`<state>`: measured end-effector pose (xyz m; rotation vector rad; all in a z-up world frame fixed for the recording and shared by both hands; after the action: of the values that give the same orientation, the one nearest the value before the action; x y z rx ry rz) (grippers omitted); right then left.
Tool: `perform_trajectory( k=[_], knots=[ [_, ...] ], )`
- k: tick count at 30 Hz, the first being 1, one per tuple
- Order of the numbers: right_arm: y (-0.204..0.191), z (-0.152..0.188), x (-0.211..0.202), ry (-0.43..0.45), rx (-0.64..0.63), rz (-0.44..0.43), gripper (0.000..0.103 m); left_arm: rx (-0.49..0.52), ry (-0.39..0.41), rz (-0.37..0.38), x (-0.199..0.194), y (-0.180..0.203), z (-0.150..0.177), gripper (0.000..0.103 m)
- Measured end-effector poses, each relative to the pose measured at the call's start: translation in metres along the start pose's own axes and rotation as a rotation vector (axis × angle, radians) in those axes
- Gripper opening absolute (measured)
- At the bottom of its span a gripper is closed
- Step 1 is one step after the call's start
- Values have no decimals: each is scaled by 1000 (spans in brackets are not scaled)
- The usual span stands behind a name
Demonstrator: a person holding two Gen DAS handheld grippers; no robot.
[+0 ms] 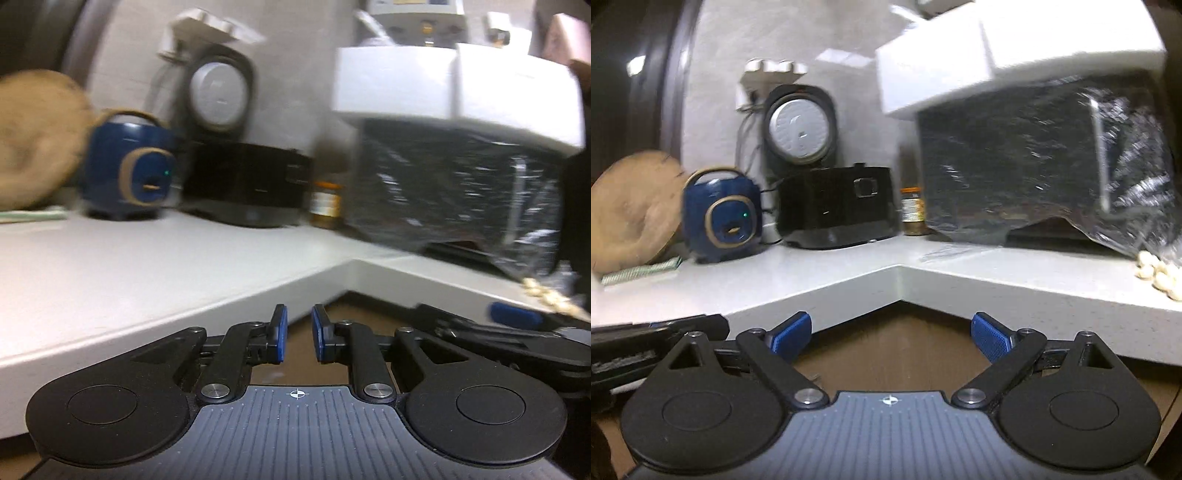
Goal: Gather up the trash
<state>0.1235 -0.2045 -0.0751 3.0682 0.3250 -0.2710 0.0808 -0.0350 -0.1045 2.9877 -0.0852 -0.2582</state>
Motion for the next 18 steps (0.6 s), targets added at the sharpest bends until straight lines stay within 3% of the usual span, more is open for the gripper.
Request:
perform_trajectory(
  k=[3,18],
  knots=[
    [-13,3,-7,17,-48,23,94,38,12,-66,-6,-2,1,19],
    [-25,9,-7,-17,-40,-5,94,45,-33,-26,-9,-4,8,19]
  ],
)
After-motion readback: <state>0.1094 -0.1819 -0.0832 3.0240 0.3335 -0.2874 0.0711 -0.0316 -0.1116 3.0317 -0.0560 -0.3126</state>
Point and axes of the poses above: each gripper's, at about its wrist camera, not at the fingertips, and x roughly the way its jaws point, y to its right, z to its underside, the point moved 5 cm from there along x, roughly the way its jaws point, and after that the axes turned 5 degrees about z, right-handed, at the moved point
